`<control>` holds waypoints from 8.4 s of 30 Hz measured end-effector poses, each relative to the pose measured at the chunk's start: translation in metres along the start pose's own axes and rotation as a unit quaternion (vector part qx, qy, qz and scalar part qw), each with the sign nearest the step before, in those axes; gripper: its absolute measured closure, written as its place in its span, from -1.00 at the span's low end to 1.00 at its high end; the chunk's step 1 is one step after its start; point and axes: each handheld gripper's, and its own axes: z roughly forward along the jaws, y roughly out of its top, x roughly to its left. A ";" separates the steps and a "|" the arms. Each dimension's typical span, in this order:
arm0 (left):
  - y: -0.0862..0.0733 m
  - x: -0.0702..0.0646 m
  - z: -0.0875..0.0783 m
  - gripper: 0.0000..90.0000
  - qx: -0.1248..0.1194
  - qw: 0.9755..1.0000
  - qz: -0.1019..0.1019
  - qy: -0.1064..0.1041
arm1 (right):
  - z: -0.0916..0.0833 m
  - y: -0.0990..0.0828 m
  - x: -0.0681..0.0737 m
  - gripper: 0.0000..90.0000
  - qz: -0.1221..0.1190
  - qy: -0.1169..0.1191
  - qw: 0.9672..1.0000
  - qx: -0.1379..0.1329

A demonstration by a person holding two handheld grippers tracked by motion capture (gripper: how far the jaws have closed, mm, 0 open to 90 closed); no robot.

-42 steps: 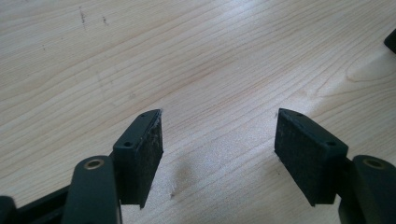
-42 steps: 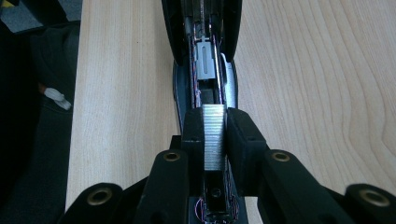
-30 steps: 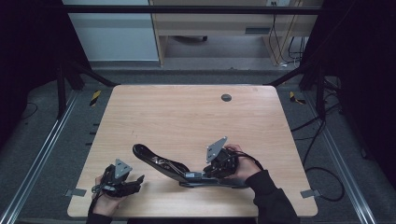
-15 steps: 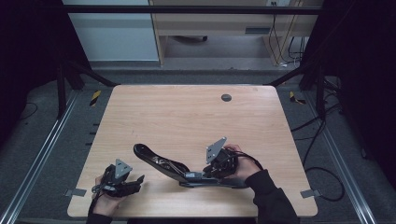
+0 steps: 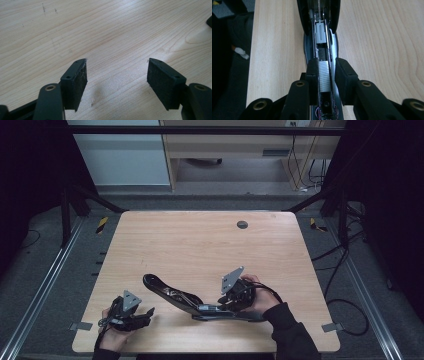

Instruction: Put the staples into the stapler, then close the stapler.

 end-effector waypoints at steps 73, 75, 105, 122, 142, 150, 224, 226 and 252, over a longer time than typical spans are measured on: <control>0.014 -0.013 -0.051 -0.48 -0.157 0.984 -0.038 -0.071 | -0.056 -0.135 0.050 0.16 0.321 -0.299 0.889 -0.132; 0.015 -0.014 -0.053 -0.49 -0.157 0.984 -0.035 -0.072 | -0.056 -0.135 0.050 0.16 0.322 -0.298 0.889 -0.132; 0.038 -0.032 -0.071 -0.44 -0.197 0.975 -0.030 -0.093 | -0.052 -0.136 0.064 0.89 0.314 -0.242 0.909 -0.131; 0.056 -0.032 -0.071 -0.40 -0.214 0.972 -0.031 -0.088 | -0.044 -0.131 0.062 1.00 0.315 -0.227 0.915 -0.108; 0.072 -0.030 -0.062 -0.02 -0.214 0.972 -0.046 -0.090 | -0.032 -0.123 0.058 1.00 0.302 -0.216 0.923 -0.098; 0.071 -0.028 -0.063 0.15 -0.212 0.971 -0.060 -0.090 | -0.027 -0.122 0.057 1.00 0.307 -0.206 0.925 -0.091; 0.113 -0.087 -0.066 0.27 -0.226 0.971 0.004 -0.075 | -0.026 -0.124 0.055 1.00 0.318 -0.196 0.922 -0.097; 0.114 -0.088 -0.066 0.27 -0.225 0.971 0.004 -0.075 | -0.026 -0.124 0.055 1.00 0.318 -0.196 0.922 -0.097; 0.121 -0.104 -0.064 0.26 -0.227 0.972 0.020 -0.062 | -0.026 -0.124 0.055 1.00 0.321 -0.195 0.922 -0.096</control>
